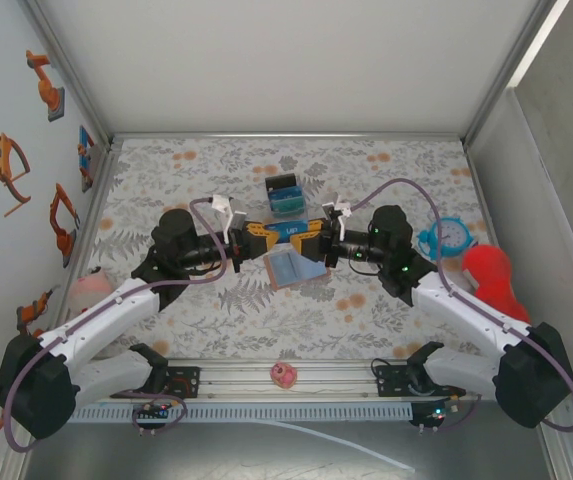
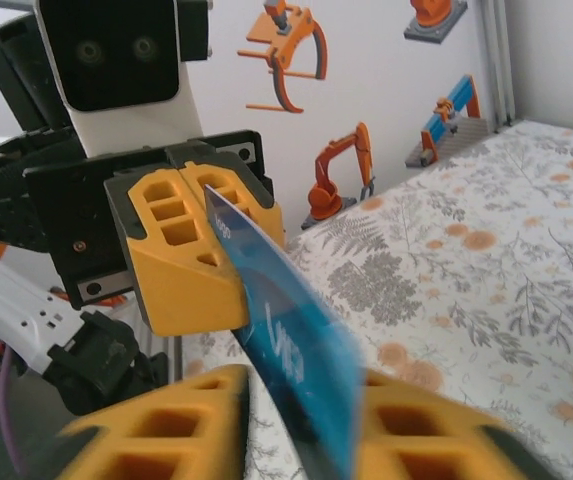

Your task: Take the credit cards out of the card holder

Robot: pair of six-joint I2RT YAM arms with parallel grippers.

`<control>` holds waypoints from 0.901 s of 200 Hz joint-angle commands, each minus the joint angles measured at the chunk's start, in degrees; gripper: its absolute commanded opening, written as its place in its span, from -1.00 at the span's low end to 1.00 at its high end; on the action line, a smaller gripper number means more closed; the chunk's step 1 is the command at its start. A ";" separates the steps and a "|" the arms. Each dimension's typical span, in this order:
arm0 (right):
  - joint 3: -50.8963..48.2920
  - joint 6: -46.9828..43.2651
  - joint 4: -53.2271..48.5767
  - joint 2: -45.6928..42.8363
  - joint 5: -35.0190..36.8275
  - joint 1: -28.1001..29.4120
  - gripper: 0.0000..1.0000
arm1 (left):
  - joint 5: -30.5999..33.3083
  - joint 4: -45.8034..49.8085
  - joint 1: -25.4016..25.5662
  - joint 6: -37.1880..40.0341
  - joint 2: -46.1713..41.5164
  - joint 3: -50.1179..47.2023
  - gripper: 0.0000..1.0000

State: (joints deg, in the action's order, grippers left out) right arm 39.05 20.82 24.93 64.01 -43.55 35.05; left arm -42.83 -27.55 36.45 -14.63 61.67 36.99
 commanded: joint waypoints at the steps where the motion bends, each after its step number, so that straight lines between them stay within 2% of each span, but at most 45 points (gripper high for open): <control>1: 0.33 -0.34 3.31 -0.78 -2.06 -0.05 -0.84 | -1.89 -3.13 0.28 -1.78 0.52 -0.31 -1.00; 13: 0.29 -1.14 2.04 -1.40 -1.50 -0.03 -0.98 | -2.06 -2.20 0.22 -1.54 0.56 0.13 -1.00; 20: 0.16 -1.75 1.06 -1.90 -1.23 -0.06 -1.00 | -2.25 -1.09 0.20 -0.92 0.45 0.55 -0.96; 29: 0.24 -2.42 -0.34 -2.48 -1.05 -0.07 -1.00 | -2.54 1.02 0.06 0.37 0.16 1.35 -0.74; 51: 0.87 -4.99 -5.22 -3.84 -0.16 -0.06 -1.00 | -2.63 10.20 0.07 5.90 -1.23 4.72 0.03; 66: 1.59 -6.95 -9.63 -4.65 1.00 -0.07 -1.00 | -2.62 17.33 0.07 10.64 -1.73 7.66 0.33; 95: 3.24 -9.45 -15.40 -4.86 0.90 -0.07 -1.00 | -2.79 30.69 0.11 19.62 -0.84 14.34 0.34; 133: 4.50 -10.34 -17.19 -4.08 -1.14 -0.07 -1.00 | -5.39 44.52 0.04 30.60 3.67 21.48 0.30; 180: 6.47 -11.01 -18.68 -1.79 -2.96 -0.07 -1.00 | -5.89 54.75 0.14 39.16 10.89 28.74 0.20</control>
State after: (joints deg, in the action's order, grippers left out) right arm 42.68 11.33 7.44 61.32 -44.51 35.05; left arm -46.59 18.15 36.40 16.73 69.82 62.17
